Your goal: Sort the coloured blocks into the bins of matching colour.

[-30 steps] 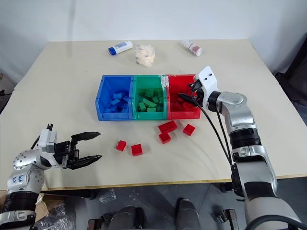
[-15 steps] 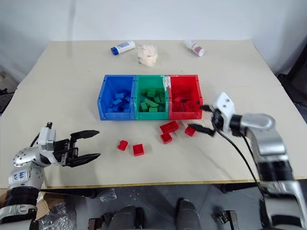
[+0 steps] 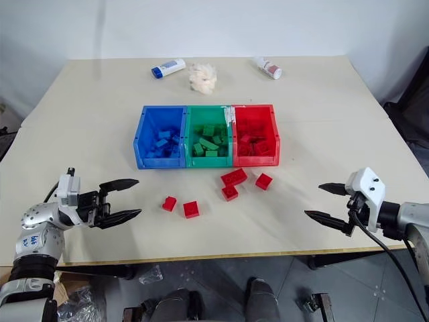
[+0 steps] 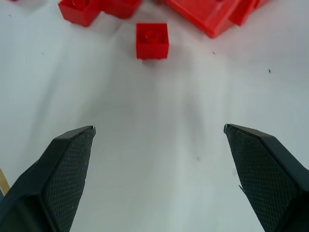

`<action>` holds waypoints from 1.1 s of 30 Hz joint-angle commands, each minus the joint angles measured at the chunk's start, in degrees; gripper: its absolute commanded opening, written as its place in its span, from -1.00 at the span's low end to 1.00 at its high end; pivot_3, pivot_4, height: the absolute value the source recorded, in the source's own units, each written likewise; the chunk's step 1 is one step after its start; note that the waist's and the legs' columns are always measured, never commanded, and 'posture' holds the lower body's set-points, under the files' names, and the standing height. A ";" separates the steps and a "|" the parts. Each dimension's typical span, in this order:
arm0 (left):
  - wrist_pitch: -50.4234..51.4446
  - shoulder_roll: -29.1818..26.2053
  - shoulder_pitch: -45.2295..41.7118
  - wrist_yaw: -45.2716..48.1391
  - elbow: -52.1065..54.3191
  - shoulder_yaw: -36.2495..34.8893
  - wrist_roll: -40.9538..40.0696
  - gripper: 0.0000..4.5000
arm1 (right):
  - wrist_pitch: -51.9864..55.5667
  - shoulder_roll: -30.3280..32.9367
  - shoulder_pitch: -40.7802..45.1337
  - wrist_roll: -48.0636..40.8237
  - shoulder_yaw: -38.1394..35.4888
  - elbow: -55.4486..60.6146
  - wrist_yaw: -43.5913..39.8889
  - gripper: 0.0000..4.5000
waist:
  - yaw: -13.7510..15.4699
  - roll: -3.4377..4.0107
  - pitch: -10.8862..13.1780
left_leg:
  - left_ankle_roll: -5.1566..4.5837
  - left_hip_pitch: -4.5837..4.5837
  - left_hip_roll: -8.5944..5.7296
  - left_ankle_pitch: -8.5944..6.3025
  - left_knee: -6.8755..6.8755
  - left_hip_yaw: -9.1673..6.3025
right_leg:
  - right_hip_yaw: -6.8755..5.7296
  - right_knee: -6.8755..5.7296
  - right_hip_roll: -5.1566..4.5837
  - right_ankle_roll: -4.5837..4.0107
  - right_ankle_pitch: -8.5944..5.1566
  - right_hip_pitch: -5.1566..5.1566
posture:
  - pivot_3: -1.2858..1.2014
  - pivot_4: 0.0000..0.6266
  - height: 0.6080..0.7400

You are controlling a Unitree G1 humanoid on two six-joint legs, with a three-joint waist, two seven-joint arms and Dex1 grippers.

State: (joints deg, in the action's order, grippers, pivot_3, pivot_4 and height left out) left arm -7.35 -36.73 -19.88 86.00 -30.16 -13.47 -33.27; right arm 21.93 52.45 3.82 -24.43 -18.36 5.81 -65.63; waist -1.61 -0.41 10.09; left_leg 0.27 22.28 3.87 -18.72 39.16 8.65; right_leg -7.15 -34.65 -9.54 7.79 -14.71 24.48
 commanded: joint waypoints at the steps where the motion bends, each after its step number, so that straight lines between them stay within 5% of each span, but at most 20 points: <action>1: -0.80 -0.33 -0.79 3.56 0.64 -0.21 -0.13 1.00 | 1.81 -1.54 4.28 -0.72 3.08 2.27 2.53 0.99 | -0.08 -0.01 -0.01 | 0.00 0.01 0.00 0.00 0.00 0.00 | 0.00 0.01 0.00 0.00 0.00 0.00 | 0.03 -0.52 1.00; 15: 1.40 1.18 7.87 -0.68 12.66 -1.63 -2.33 1.00 | -3.68 -17.36 20.65 7.73 18.95 -15.37 9.94 0.99 | -0.09 -0.01 -0.01 | 0.00 0.05 0.00 0.00 0.01 -0.01 | -0.05 -0.03 0.00 -0.01 0.00 0.02 | 0.03 -0.52 1.00; 18: 1.91 1.24 9.69 -1.50 14.77 -2.13 -2.71 1.00 | -4.67 -18.38 20.46 7.50 18.78 -15.90 9.49 0.72 | -0.07 -0.01 -0.01 | 0.00 0.04 0.00 0.00 0.00 -0.01 | -0.03 -0.03 0.00 -0.01 0.00 0.03 | 0.03 -0.52 1.00; 25: 2.81 1.35 11.72 -2.56 17.00 -2.84 -2.95 1.00 | -2.64 -18.90 18.02 4.51 15.35 -7.95 12.55 -0.31 | -0.05 -0.01 -0.01 | 0.00 0.04 0.00 0.00 0.01 -0.01 | -0.03 -0.03 0.00 -0.01 0.00 0.02 | 0.03 -0.52 1.00; 33: 3.40 1.79 9.85 -2.78 15.97 -2.16 -2.38 1.00 | -1.51 -21.20 24.19 2.59 12.82 -4.41 18.50 -0.35 | -0.19 -0.01 -0.01 | 0.00 0.04 0.01 0.00 0.00 -0.02 | -0.03 -0.04 0.00 -0.01 0.00 0.02 | 0.03 -0.52 1.00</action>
State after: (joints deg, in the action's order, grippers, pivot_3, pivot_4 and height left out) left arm -3.82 -34.92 -9.00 83.17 -14.45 -15.03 -34.84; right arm 21.63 31.48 24.84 -21.53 -3.87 1.28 -48.65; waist -1.79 -0.42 10.08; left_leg 0.27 22.32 3.88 -18.73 39.17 8.67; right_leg -7.15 -34.70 -9.55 7.78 -14.71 24.53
